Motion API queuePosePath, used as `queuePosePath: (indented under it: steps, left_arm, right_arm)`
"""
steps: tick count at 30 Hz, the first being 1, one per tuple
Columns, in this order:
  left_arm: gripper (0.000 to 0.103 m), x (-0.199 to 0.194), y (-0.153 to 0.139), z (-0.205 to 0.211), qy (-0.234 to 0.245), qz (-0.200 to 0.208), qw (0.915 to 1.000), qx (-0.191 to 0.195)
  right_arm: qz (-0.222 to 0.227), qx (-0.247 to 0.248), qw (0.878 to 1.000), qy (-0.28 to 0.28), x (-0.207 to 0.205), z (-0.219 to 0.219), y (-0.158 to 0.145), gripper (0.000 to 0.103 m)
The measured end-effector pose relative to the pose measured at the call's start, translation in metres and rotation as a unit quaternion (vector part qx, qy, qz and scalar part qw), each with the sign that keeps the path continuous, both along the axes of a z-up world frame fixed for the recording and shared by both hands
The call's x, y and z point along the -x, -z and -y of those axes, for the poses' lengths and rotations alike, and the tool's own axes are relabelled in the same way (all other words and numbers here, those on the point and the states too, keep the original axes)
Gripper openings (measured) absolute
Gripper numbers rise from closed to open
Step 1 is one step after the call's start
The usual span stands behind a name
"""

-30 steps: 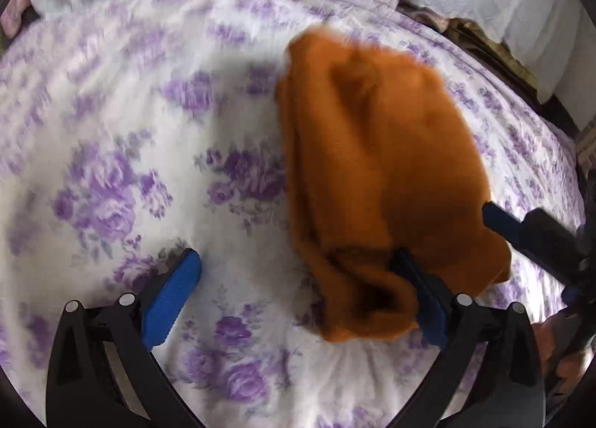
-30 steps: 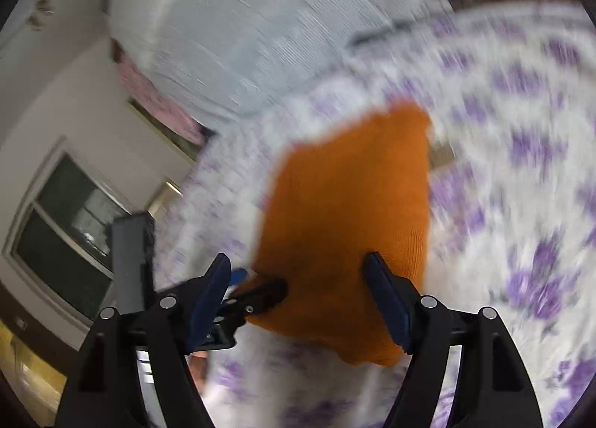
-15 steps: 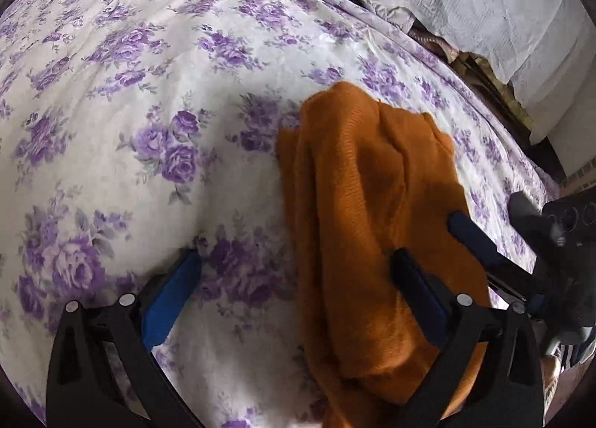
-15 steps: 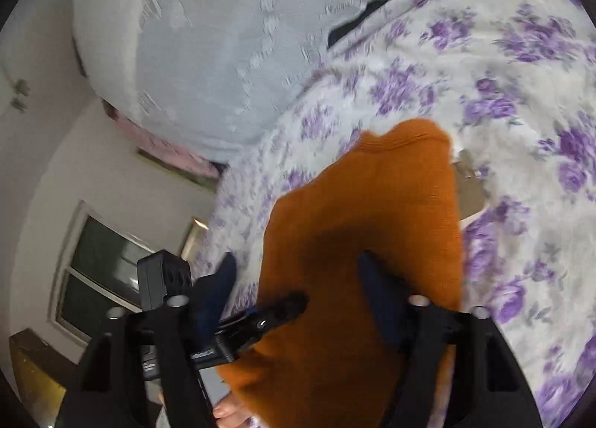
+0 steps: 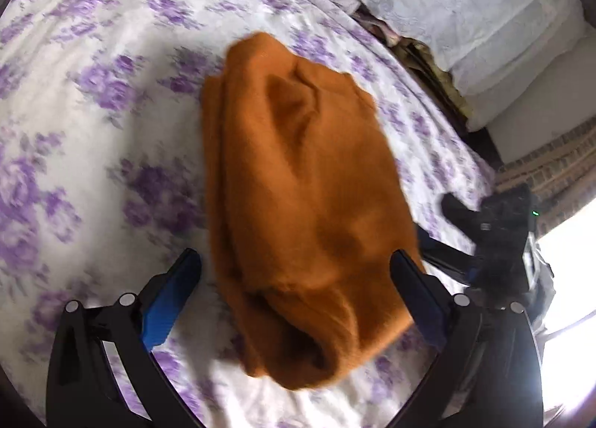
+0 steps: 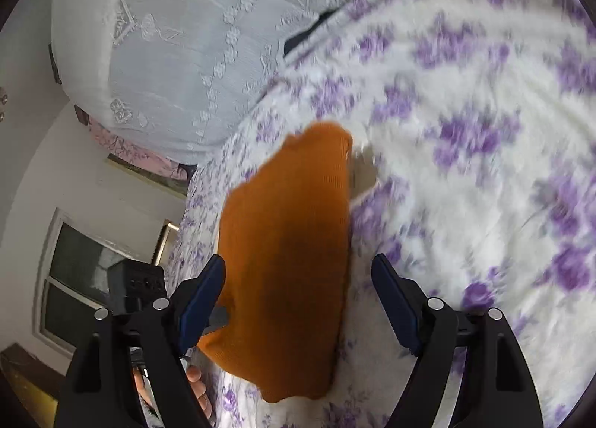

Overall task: Fold small clothes
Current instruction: 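Grasp the folded cardigan with both grippers and carry it onto the clothes stack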

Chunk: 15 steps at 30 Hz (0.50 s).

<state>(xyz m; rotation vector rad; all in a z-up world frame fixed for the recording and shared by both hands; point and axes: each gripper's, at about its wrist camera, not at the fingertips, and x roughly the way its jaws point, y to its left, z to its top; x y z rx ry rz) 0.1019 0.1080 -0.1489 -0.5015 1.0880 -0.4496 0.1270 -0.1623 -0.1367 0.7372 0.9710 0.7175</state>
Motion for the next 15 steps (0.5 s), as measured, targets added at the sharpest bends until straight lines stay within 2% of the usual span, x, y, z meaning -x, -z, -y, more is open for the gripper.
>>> queuePosePath:
  steps: [3,8,10,14,15]
  left_arm:
    - [0.098,-0.005,0.005,0.001,0.000,0.003,1.0000,-0.006]
    - [0.098,-0.013,0.006,0.002,-0.007,0.020,0.9997,0.012]
    - [0.090,-0.012,0.004,0.005,-0.008,0.028,0.9996,0.004]
    - [0.076,-0.005,-0.005,0.014,-0.011,0.053,0.9982,-0.025]
    - [0.069,-0.003,-0.009,0.015,-0.013,0.060,0.9977,-0.031]
  right_arm:
    - [0.004,-0.004,1.000,-0.016,-0.005,-0.015,0.002,0.083]
    - [0.022,0.019,1.000,0.000,-0.022,-0.033,0.006,0.081]
    - [0.047,0.052,0.998,-0.001,-0.021,-0.045,0.005,0.077]
    - [0.076,0.078,0.994,0.018,-0.009,-0.042,-0.002,0.051]
    - [0.087,0.082,0.993,0.020,-0.004,-0.040,-0.006,0.048]
